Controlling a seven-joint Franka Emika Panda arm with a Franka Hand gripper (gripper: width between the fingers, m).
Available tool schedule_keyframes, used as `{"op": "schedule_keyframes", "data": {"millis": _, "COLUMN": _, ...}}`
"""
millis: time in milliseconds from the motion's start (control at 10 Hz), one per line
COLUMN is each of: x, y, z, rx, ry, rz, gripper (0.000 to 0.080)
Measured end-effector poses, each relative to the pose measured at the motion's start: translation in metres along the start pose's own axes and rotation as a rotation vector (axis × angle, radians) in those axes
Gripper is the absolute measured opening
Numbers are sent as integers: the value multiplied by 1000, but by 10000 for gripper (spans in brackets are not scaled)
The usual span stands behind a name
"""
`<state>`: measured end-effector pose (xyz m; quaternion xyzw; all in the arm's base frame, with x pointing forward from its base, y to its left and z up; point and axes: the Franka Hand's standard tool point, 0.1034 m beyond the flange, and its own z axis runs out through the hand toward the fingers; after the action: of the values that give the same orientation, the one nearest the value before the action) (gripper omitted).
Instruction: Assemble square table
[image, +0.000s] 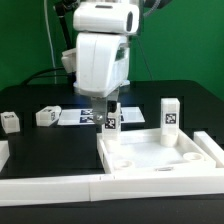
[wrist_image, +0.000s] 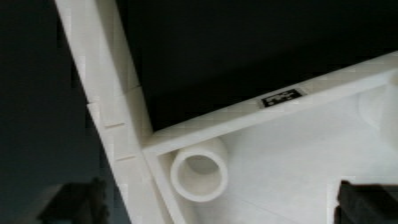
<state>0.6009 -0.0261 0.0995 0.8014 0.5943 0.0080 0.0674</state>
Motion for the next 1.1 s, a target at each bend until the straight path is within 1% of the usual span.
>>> {"op": "schedule_keyframes", "data": {"millis": 200, "x": 0, "y": 0, "z": 0, "rx": 0, "ry": 0, "rz": 128, "gripper": 648}}
{"op": "schedule_keyframes", "data": {"millis": 300, "x": -6, "y": 0, "z": 0, "rx": -29, "ry": 14, "rz": 208, "gripper": 648}}
{"op": "schedule_keyframes", "data": {"millis": 400, "x": -26, "y": -4, "z": -5, "rx": -21, "ry": 7, "rz": 264, "gripper": 648}}
{"op": "schedule_keyframes", "data": {"millis": 500, "x": -55, "y": -6, "z": -14, "rx": -5, "ry": -5, "rz": 341, "gripper": 648}}
{"op": "schedule_keyframes", "data": {"millis": 600, "x": -78, "y": -6, "z": -16, "rx": -4, "ry": -10, "rz": 417, "gripper": 648}}
{"op": "schedule_keyframes", "data": {"millis": 700, "x": -95, "y": -9, "z": -13, "rx": 4, "ry": -10, "rz": 525, "gripper": 648}}
{"op": "schedule_keyframes", "data": {"millis": 800, "x": -96, "y": -8, "z": -13, "rx": -1, "ry": -4, "rz": 596, "gripper": 648}}
{"op": "schedule_keyframes", "data": {"millis": 1100, "x": -91, "y": -9, "z": -11, "rx": 8, "ry": 7, "rz": 787, "gripper": 648}}
